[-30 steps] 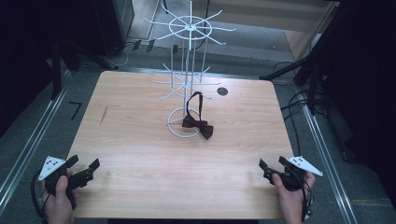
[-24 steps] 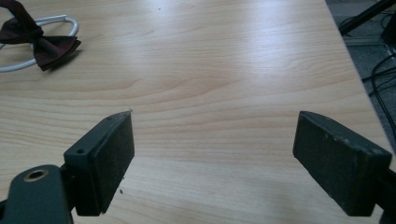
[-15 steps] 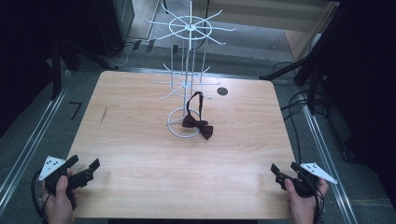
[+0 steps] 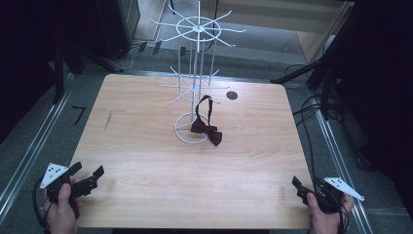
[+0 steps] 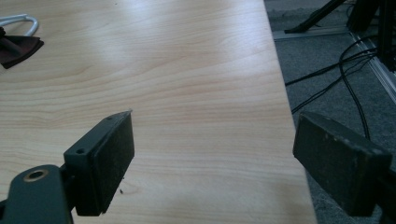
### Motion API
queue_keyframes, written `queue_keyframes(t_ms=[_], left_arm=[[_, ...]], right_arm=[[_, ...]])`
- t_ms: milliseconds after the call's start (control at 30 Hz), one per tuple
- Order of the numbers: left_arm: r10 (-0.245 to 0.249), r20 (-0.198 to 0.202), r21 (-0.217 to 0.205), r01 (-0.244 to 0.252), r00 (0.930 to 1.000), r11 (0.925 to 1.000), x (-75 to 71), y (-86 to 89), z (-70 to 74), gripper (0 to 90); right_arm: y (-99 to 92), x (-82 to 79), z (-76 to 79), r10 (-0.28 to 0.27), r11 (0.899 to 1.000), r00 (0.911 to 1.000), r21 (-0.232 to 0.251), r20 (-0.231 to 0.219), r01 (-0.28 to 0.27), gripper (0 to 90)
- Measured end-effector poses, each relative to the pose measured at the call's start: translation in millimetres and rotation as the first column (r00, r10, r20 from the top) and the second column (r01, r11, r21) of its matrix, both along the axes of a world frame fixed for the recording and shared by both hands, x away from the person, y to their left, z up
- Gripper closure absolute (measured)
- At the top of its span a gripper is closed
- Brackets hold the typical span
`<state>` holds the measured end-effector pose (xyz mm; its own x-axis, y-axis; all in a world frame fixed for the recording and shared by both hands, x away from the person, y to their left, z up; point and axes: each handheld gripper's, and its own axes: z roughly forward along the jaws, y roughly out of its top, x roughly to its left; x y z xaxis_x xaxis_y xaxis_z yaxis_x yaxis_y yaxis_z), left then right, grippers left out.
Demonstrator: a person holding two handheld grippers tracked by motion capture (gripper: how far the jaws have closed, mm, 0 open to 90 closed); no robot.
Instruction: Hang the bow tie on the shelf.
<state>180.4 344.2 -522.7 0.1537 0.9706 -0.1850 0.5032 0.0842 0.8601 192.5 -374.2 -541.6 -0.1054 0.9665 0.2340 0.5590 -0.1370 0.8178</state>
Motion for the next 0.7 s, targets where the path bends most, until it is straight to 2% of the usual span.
queue_keyframes(t_ms=[367,700], left_arm=[[0.002,0.001,0.001,-0.002,1.0000,1.0000,0.0,-0.1,0.0,14.4],[0.003,0.000,0.001,-0.003,1.0000,1.0000,0.1,-0.2,0.0,14.4]], right_arm=[[-17.5,-12.6,-5.8,-0.035,0.999,0.9994,0.014,-0.002,0.035,13.3],[-20.4,-16.5,-8.1,-0.039,0.999,0.9992,0.032,-0.002,0.039,13.4]])
